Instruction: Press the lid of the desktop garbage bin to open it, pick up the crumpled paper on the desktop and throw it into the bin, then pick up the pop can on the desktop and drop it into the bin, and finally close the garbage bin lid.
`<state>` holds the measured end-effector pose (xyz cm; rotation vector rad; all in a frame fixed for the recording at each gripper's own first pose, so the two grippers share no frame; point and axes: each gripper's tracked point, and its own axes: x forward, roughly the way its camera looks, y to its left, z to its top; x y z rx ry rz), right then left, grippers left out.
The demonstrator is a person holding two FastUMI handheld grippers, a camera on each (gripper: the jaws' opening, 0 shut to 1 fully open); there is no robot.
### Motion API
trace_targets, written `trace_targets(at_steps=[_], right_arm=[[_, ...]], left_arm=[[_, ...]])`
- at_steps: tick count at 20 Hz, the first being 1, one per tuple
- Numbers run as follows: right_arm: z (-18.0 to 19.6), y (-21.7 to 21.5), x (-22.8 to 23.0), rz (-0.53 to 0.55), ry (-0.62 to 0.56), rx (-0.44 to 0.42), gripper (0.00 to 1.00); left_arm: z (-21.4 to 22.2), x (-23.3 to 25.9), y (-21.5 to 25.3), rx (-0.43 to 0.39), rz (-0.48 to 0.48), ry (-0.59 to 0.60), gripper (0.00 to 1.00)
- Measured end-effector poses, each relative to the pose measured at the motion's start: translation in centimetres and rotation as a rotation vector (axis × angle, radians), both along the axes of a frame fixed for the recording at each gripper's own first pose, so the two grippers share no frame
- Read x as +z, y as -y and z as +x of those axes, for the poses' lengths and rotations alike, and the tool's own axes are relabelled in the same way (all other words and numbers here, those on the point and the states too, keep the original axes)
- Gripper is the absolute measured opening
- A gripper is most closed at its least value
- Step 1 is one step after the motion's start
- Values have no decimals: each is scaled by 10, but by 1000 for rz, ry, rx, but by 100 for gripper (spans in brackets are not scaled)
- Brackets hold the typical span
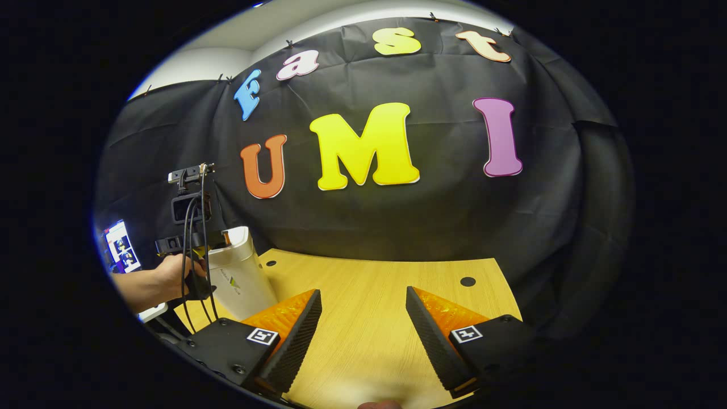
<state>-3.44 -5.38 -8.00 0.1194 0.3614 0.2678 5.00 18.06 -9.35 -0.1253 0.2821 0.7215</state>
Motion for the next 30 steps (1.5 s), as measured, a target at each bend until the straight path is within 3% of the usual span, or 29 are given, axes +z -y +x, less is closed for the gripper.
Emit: trace_targets(at_steps=[4, 12, 16, 20, 23, 26, 30], right_arm=[[-2, 5, -3, 8, -6, -25, 94], [1, 2, 2, 6, 18, -34, 94], [7, -3, 13, -15, 56, -37, 94], [17, -11, 27, -25, 103, -45, 94], [26, -14, 44, -27, 156, -64, 94], [36, -11, 63, -50, 224, -111, 94], [43, -7, 97, -71, 340, -189, 94]], left_arm=[[-1, -4, 2, -16, -14, 17, 92], [0, 5, 1, -36, 48, 43, 90], [4, 9, 7, -80, 11, 100, 94], [13, 38, 27, -208, 22, 166, 95], [17, 74, 58, -365, 78, 228, 95], [4, 98, 88, -514, 114, 292, 95], [-11, 108, 128, -683, 86, 313, 95]])
